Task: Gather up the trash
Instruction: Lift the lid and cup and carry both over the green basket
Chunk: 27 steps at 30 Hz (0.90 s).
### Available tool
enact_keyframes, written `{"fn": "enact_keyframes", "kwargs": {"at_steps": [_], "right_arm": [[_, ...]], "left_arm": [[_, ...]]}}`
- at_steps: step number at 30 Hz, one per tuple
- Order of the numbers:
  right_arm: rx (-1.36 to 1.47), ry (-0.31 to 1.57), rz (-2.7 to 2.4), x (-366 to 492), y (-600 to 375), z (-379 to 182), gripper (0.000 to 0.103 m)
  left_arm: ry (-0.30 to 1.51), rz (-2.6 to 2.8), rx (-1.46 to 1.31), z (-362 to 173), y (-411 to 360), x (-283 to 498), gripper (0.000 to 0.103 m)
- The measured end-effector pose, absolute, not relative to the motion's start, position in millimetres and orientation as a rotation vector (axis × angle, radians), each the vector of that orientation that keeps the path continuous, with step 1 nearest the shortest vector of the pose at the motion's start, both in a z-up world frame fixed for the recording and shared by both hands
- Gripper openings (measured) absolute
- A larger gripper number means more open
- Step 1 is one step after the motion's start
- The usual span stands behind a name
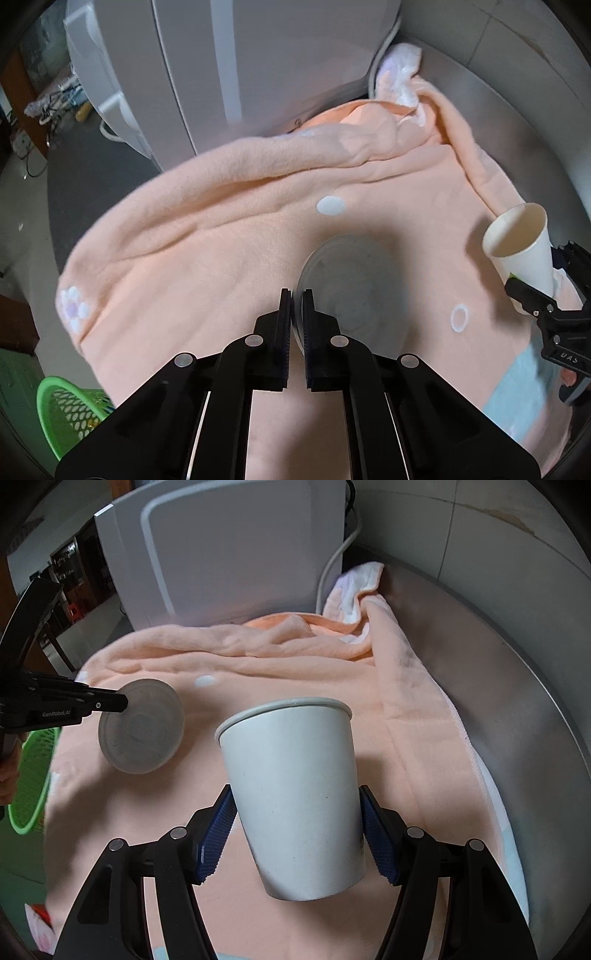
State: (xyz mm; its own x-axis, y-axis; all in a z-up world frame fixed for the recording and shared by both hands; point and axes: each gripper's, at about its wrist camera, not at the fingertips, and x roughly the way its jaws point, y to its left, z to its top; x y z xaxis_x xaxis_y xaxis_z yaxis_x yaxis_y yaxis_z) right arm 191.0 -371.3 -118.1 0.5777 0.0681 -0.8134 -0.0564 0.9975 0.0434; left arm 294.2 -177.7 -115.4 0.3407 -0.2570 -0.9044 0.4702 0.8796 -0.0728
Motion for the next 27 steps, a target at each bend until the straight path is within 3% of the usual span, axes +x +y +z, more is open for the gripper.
{"fn": "enact_keyframes", "kwargs": {"at_steps": [14,27], "right_arm": [[0.029,0.889,0.190,159.4,-308.4,-96.4,0.064],[-0.024,0.868,0.411,162.4,-190.6,-86.2,0.064]], "left_arm": [[1.067,-0.441,0.167,-86.9,-119.9,248.3,0.004],[0.983,-0.232,0.064,-50.2,32.9,194.4,0.004]]}}
